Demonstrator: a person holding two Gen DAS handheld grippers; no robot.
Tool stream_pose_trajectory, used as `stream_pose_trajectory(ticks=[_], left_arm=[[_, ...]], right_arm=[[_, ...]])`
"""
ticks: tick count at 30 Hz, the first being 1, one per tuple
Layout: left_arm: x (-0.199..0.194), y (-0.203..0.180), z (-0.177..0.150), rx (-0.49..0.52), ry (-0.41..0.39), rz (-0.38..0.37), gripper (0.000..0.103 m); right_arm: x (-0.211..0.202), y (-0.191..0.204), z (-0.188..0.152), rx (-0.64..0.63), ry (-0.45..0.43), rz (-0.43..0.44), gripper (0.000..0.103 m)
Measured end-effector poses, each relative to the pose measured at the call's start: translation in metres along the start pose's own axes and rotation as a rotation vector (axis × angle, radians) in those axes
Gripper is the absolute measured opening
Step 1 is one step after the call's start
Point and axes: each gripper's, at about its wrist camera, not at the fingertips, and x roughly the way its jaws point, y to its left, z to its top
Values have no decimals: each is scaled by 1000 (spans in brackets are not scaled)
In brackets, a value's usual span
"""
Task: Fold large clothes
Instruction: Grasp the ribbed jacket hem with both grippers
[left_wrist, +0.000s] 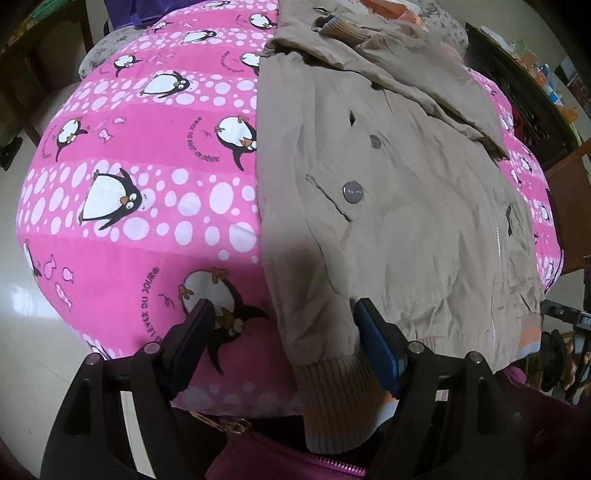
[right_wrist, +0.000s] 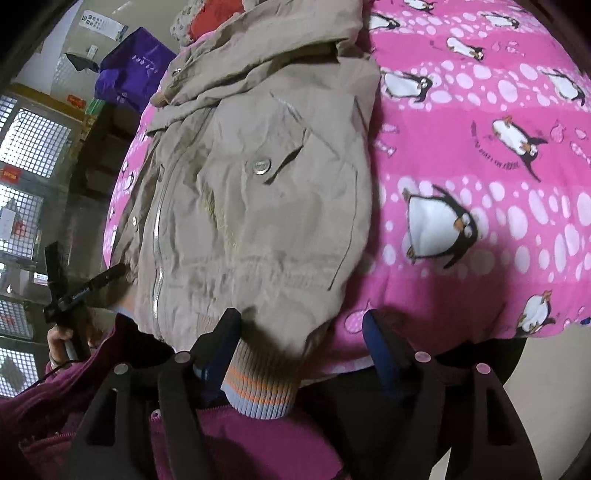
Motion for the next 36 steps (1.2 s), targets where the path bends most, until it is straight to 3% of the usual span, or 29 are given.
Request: stream_pose_trajectory(ticks=[15, 17, 18, 19, 21, 23, 26, 28, 29, 30, 31, 32, 33, 36], left_arm=[[10, -11, -4, 76, 62, -49, 84], [10, -15, -4, 100, 66, -68, 66], [11, -17, -3, 106, 89, -114, 32], [12, -17, -2, 92, 109, -154, 17], [12, -18, 2, 69, 115, -192, 13], [7, -22, 7, 101, 106, -207, 12], [-11, -26, 17, 122, 59, -266, 12], [-17, -29, 22, 144, 47, -263, 12], [-17, -29, 24, 143, 50, -264, 12], [-15, -30, 25, 137, 64, -268, 12], [-13, -30, 25, 135, 72, -265, 12], [-12, -31, 26, 137, 77, -260, 12], [-12, -32, 29, 136, 77, -264, 12], [-26, -25, 40, 116, 49, -319, 12]], right_arm=[[21, 10, -13, -19, 72, 97, 72], [20, 10, -14, -33, 68, 95, 64], [19, 11, -15, -46, 70, 85, 51], [16, 12, -16, -64, 69, 71, 44], [8, 11, -16, -72, 52, 110, 12], [1, 10, -14, -58, 34, 192, 12], [-3, 17, -10, -96, 23, 224, 12], [6, 21, -9, -121, 69, 209, 28], [15, 19, -7, -99, 100, 209, 45], [21, 14, -6, -62, 111, 231, 49], [24, 9, -6, -28, 105, 259, 49], [27, 8, -6, -14, 100, 276, 39], [26, 10, -4, -32, 95, 272, 16], [2, 16, 9, -65, -4, 329, 12]])
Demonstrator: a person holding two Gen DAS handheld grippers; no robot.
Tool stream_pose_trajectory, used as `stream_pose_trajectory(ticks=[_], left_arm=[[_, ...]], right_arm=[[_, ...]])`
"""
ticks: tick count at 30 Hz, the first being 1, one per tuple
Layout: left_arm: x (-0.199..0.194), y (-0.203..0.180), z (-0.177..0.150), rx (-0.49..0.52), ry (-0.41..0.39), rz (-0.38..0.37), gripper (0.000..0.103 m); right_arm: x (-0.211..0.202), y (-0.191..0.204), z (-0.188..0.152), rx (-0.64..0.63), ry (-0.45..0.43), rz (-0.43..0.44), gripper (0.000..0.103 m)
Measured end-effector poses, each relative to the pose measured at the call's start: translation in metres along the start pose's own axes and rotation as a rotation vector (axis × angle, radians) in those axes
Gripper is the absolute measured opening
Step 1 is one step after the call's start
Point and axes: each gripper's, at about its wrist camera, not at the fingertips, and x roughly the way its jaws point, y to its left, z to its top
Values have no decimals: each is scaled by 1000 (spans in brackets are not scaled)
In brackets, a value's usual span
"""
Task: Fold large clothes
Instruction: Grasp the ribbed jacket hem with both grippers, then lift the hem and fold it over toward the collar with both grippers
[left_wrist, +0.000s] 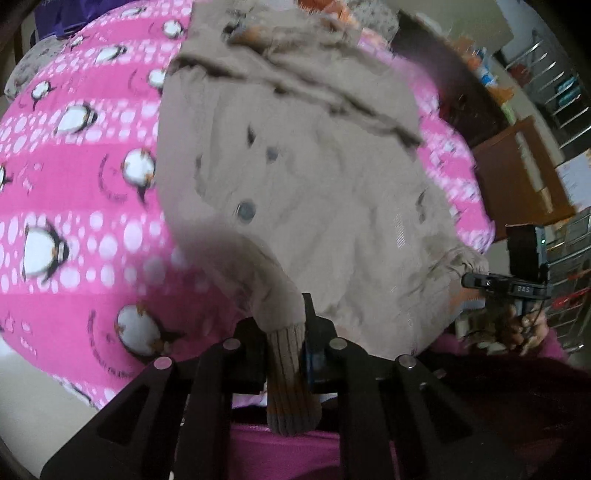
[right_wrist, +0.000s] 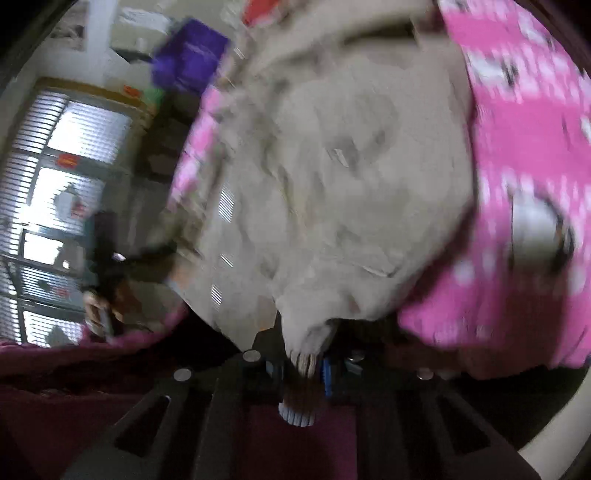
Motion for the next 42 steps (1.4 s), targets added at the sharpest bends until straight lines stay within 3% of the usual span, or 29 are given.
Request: stream_pose_trajectory(ticks=[6, 12, 16, 18, 25, 27, 29, 31, 33, 35, 37, 39, 41, 42], left_arm=[[-47, -5, 70, -9, -222, -39, 12], [-67, -4, 164, -9, -440, 7, 12], [-47, -1, 227, -9, -486, 68, 11], [-26, 4, 260, -22, -470, 96, 11], [25, 27, 326, -80, -434, 154, 13], [31, 35, 337, -103, -421, 135, 18], [36, 42, 345, -132, -396, 119, 36], [30, 47, 346, -139, -405, 81, 67], [17, 44, 344, -113, -460, 107, 87], [-1, 43, 338, -90, -546, 162, 89], [-4, 40, 336, -62, -534, 168, 89], [1, 37, 333, -31, -511, 170, 89], [16, 33, 327, -1, -485, 187, 89], [24, 32, 328, 9, -468, 192, 89]], right_arm=[[-44, 30, 61, -86, -191, 51, 12], [-67, 34, 151, -120, -341, 17, 12], [-78, 25, 221, -98, -437, 0, 12], [-75, 15, 249, -75, -458, -39, 12], [-39, -29, 334, 48, -428, -93, 12], [-31, -46, 345, 90, -429, -93, 18], [-26, -56, 354, 122, -401, -85, 23], [-34, -57, 351, 129, -426, -61, 32], [-45, -53, 342, 115, -470, -34, 38], [-51, -38, 333, 49, -472, -104, 40], [-55, -16, 321, -65, -481, -191, 40], [-62, 1, 307, -143, -554, -274, 44], [-66, 7, 295, -165, -608, -270, 44], [-61, 9, 294, -184, -585, -235, 44]])
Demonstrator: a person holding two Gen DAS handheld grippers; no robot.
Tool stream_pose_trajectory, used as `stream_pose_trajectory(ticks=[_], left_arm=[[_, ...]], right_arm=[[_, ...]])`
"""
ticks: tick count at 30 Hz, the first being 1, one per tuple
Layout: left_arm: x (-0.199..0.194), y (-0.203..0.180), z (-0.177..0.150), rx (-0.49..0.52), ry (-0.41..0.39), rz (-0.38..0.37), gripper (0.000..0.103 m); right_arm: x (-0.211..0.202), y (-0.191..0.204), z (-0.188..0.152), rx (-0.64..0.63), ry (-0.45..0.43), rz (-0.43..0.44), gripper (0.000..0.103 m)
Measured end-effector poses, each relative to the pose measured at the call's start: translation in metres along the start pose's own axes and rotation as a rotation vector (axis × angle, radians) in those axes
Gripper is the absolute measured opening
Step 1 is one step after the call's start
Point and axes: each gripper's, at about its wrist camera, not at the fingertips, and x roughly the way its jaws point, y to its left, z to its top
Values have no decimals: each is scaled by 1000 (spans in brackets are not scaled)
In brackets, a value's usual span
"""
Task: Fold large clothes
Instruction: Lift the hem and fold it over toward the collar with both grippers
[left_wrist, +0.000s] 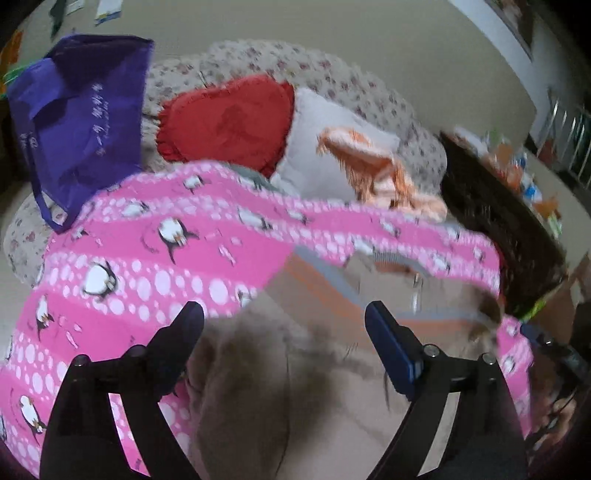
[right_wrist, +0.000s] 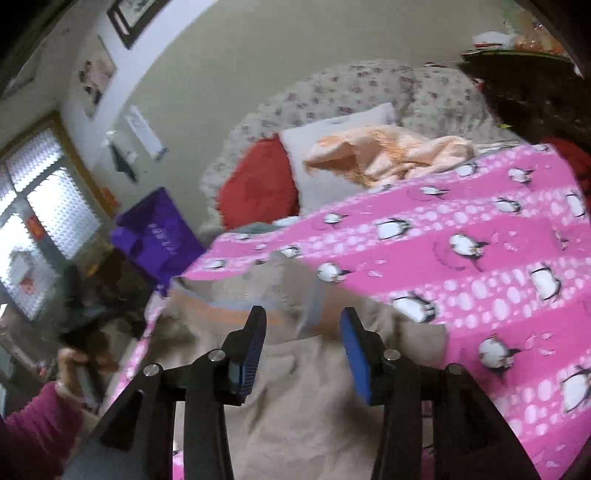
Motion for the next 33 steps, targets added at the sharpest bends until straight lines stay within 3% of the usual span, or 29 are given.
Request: stream_pose_trajectory(ticks=[2, 4, 6, 9, 11, 13, 17, 18, 22, 28, 30, 31, 32, 33], left_arm=[[24, -5, -8, 31, 55, 48, 89], [54, -4, -15, 35, 133, 129, 89], [81, 3, -19, 11, 203, 197, 89], [93, 17, -16, -59, 203, 180, 89], [83, 20, -9, -78, 182, 176, 89], [68, 21, -5, -54, 151, 158, 90], [42, 25, -6, -11, 111, 161, 90], [39, 26, -6, -14, 111, 152, 90], [22, 31, -19, -44, 114, 105, 90], [9, 40, -35, -46, 148, 97, 90], [8, 44, -39, -48, 153, 102, 90], [8, 46, -41, -48, 156, 106, 90], [9, 47, -42, -48, 157, 109, 90], [9, 48, -44, -49, 157, 110, 90]], right_arm=[[22, 10, -6, -60, 105, 15, 42], [54, 13, -10, -130, 184, -109, 43], [85, 0, -6, -113, 221, -181, 39], [128, -33, 7, -21, 277, -258, 27], [128, -34, 18, 27, 271, -245, 33], [113, -14, 26, -38, 246, -204, 35], [91, 51, 30, -307, 193, -76, 71], [96, 65, 31, -360, 199, -55, 74], [143, 95, 32, -509, 284, -37, 74], [210, 99, 25, -651, 480, -53, 74], [218, 98, 21, -684, 516, -60, 68], [219, 98, 16, -708, 530, -80, 59], [220, 99, 11, -731, 548, -102, 25], [220, 99, 9, -741, 557, -105, 9]])
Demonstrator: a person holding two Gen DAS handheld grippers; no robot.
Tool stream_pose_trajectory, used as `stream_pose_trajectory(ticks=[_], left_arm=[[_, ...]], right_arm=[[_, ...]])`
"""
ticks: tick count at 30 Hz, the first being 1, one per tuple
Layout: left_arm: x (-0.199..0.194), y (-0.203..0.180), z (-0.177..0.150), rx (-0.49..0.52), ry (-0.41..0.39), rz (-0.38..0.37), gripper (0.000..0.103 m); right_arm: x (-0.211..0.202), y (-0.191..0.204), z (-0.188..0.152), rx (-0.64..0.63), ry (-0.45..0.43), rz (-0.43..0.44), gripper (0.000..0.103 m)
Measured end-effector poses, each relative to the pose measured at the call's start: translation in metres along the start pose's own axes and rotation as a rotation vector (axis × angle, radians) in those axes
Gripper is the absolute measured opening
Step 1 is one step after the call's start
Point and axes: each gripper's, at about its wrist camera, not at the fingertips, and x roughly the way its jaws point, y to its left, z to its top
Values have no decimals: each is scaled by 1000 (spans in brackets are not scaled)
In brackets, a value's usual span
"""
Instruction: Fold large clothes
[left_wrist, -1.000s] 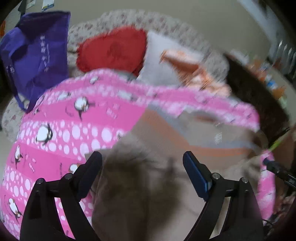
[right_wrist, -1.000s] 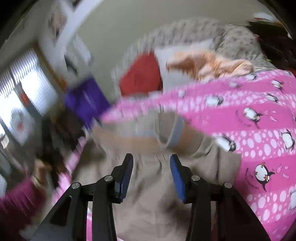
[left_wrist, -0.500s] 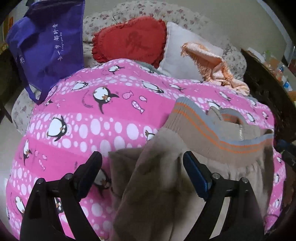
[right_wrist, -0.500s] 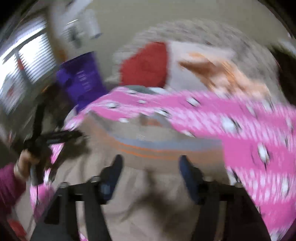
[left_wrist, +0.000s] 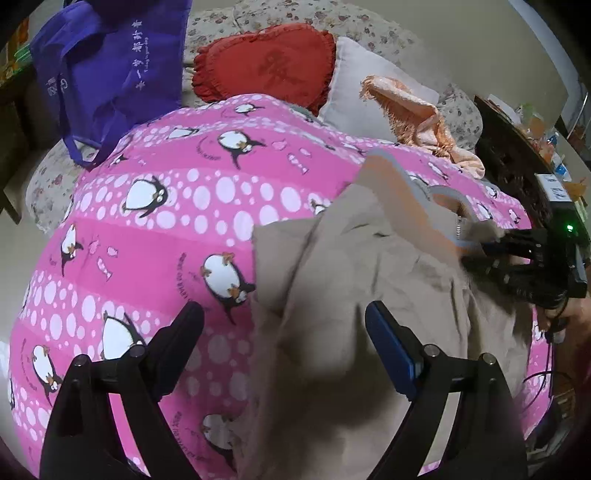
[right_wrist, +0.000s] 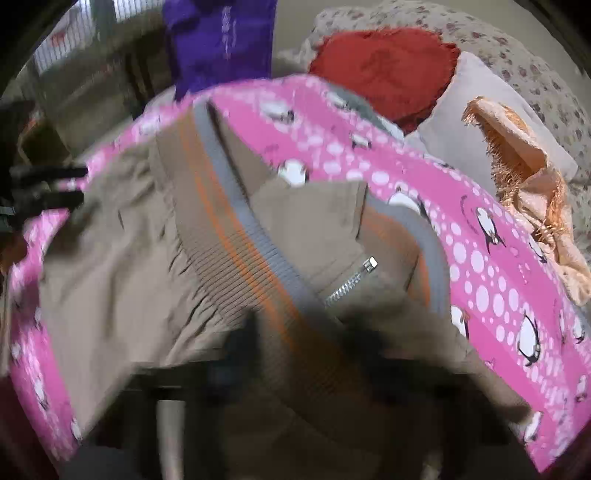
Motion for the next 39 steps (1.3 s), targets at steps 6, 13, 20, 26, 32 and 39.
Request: stream_pose_trajectory(ticks=[6, 13, 20, 26, 32, 39], left_arm=[[-2, -2, -3, -28, -3, -38, 90], [-8, -15, -13, -14, 22, -72, 90], [-15, -8, -40, 17, 58, -93, 90], [-16, 2, -68, 59, 93, -131, 90], [-5, 7, -74, 7, 92, -211, 89], [1, 2, -76, 73, 148, -96, 7]], right_arm=[[-32, 3, 5, -10, -142, -178, 8], [14, -40, 20, 232, -79, -271, 9], [-66, -35, -38, 386, -169, -75, 75], [-120, -24, -167, 536, -121, -31, 76], [-106, -17, -255, 740, -68, -5, 76], [-93, -3, -244, 727, -105, 0, 4]])
